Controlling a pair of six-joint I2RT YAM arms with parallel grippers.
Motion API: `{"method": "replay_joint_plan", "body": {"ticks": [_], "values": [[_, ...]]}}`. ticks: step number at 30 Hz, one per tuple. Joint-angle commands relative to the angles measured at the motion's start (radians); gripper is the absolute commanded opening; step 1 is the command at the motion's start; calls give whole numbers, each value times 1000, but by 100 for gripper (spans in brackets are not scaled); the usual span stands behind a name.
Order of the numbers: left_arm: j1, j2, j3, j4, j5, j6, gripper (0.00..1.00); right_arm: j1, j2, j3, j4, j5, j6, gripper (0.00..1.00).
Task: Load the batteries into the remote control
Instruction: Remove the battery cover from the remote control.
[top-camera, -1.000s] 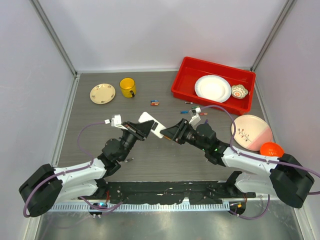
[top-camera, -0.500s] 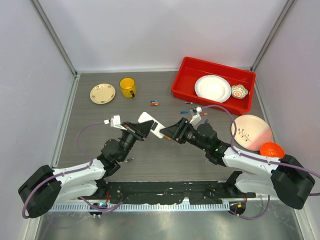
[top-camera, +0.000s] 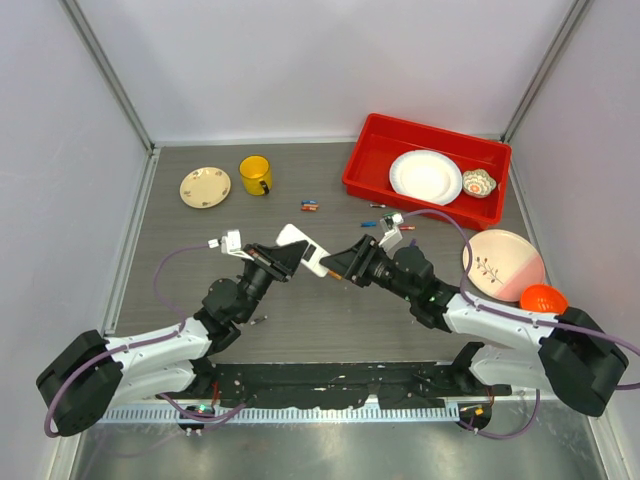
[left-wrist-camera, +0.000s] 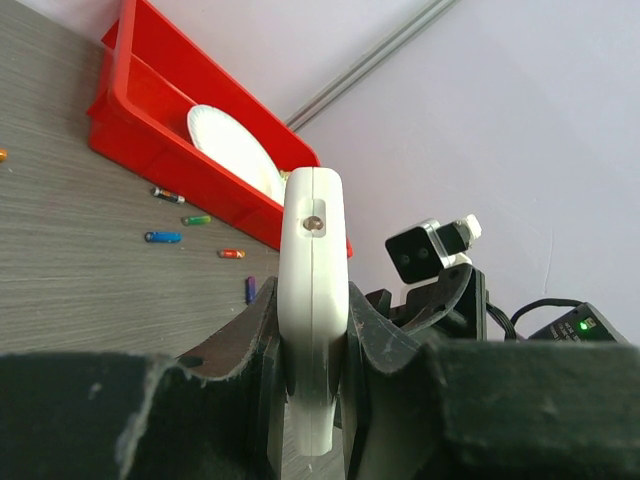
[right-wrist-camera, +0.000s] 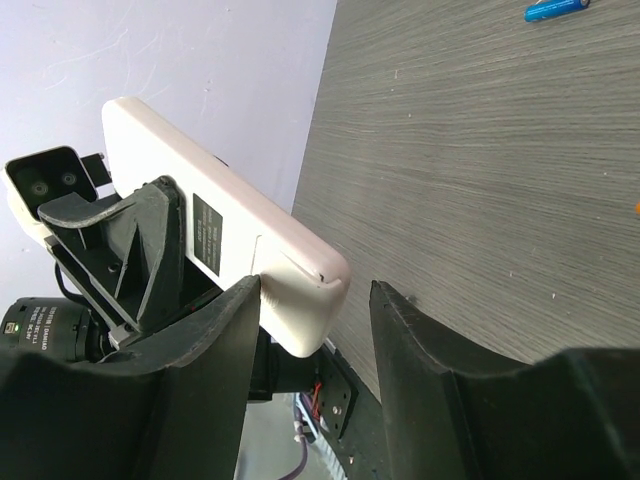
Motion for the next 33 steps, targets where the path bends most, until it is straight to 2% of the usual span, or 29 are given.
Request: {"method": "replay_joint_plan", "body": {"ticks": [1, 6, 14, 23, 33], "values": [[-1, -3, 6, 88, 9, -2, 0, -5, 15, 37, 74, -4, -1, 52], [-2, -1, 4, 90, 10, -2, 0, -5, 27, 48, 75, -12, -2, 51], [-2, 2, 8, 91, 10, 1, 0, -5, 43, 47, 63, -24, -5, 39], [-1, -15, 8, 78, -6, 15, 0, -5, 15, 21, 55, -24, -1, 33], [-1, -16, -3, 65, -28, 22, 0, -10, -34, 5, 37, -38, -10, 22]]}}
